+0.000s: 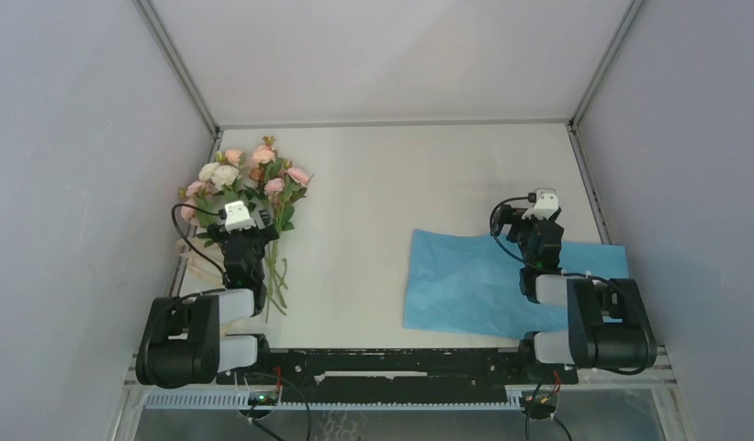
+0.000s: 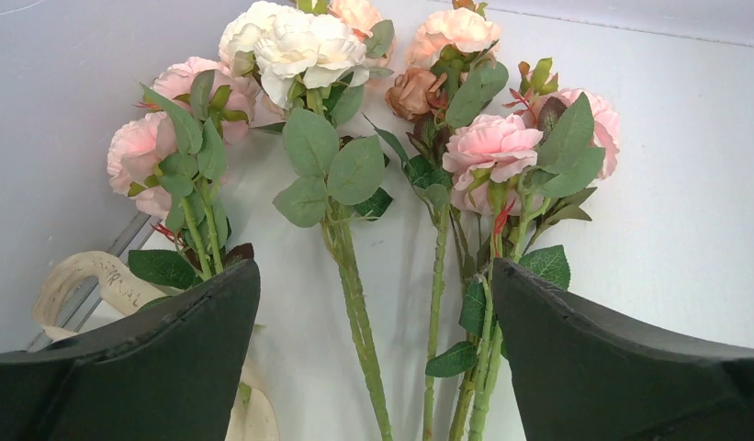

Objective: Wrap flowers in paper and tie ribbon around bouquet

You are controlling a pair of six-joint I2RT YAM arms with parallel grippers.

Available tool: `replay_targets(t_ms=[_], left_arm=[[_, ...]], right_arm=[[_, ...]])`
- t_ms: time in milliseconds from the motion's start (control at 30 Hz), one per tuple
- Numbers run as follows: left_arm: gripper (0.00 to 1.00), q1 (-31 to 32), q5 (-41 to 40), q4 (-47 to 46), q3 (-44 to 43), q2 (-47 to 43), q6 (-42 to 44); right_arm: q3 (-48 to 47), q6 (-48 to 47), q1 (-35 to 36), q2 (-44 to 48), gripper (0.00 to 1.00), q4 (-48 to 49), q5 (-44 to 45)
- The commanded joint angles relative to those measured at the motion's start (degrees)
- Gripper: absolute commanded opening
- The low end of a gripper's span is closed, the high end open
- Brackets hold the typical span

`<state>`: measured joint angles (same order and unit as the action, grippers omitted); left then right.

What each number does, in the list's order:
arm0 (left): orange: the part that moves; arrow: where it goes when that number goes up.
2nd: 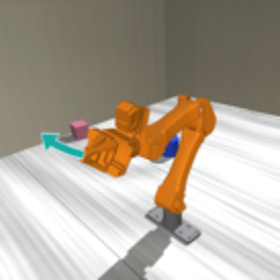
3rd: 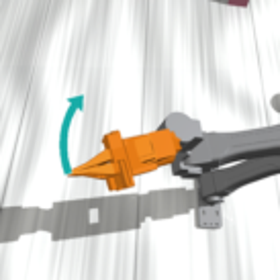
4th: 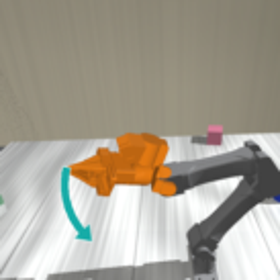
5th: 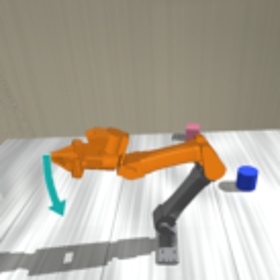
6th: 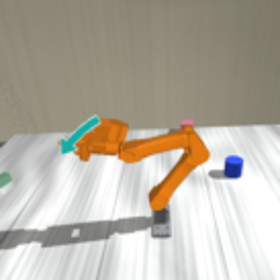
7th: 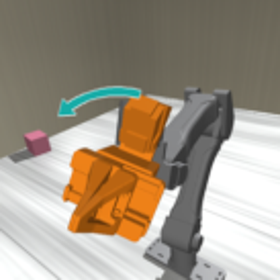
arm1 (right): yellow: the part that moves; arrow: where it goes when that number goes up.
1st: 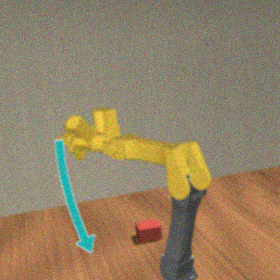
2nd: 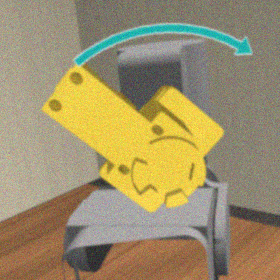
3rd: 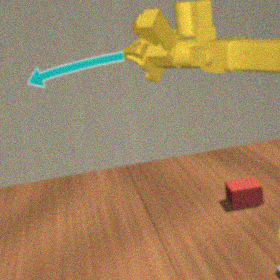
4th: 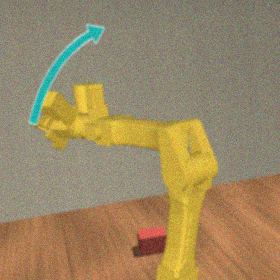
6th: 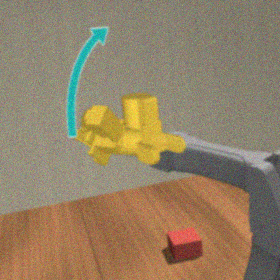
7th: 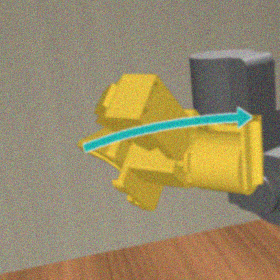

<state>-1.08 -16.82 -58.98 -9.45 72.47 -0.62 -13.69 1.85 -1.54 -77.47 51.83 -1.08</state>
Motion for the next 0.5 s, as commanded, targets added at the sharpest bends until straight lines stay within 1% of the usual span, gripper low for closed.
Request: replay_targets(t_ms=[0, 67, 100, 167, 267, 300, 333, 367, 400, 433, 467], left_arm=[[1.0, 0.13, -0.78, -1.74, -1.53, -0.32, -0.77], [1.0, 0.14, -0.84, -1.75, -1.53, -0.31, -0.78], [1.0, 0.12, -0.73, -1.71, -1.63, -0.22, -0.72], [1.0, -0.04, 1.95, -1.35, -1.78, -0.29, 0.12], [1.0, -0.9, 2.65, -0.51, -2.26, -0.51, -0.47], [1.0, -1.2, 2.27, 0.62, -2.73, -1.21, -1.0], [1.0, -1.63, 1.42, 3.9, -4.16, -2.93, -1.59], [1.0, -2.36, 1.25, 11.61, -7.6, -4.85, -2.53], [1.0, -3.56, 4.31, 22.0, -12.19, -6.89, -2.52], [1.0, -4.72, 10.93, 32.66, -18.03, -8.0, 2.23], [1.0, -4.91, 16.48, 45.39, -23.15, -8.33, 6.89]], right_arm=[[-8.37, -1.03, -0.31, 4.37, 1.0, -11.85, -5.3], [-15.55, -1.46, -0.35, 5.85, 1.0, -24.07, -8.19], [-18.95, -1.41, -0.39, 5.84, 0.99, -28.21, -9.89], [-25.24, -0.42, -0.39, 5.28, 0.99, -35.44, -13.34], [-34.42, 0.9, -0.26, 3.4, 0.95, -47.37, -19.54], [-36.85, 1.23, -0.16, 2.66, 0.94, -50.39, -20.42], [-39.36, 1.13, -0.02, 1.91, 0.93, -54.65, -20.45], [-41.57, 0.94, 0.18, 1.22, 0.93, -58.35, -19.76], [-43.82, 0.51, 0.4, 0.46, 0.92, -61.96, -18.35], [-46.85, -0.02, 0.56, -0.73, 0.92, -66.11, -16.12], [-49.15, -0.53, 0.79, -1.8, 0.92, -69.86, -12.83]])
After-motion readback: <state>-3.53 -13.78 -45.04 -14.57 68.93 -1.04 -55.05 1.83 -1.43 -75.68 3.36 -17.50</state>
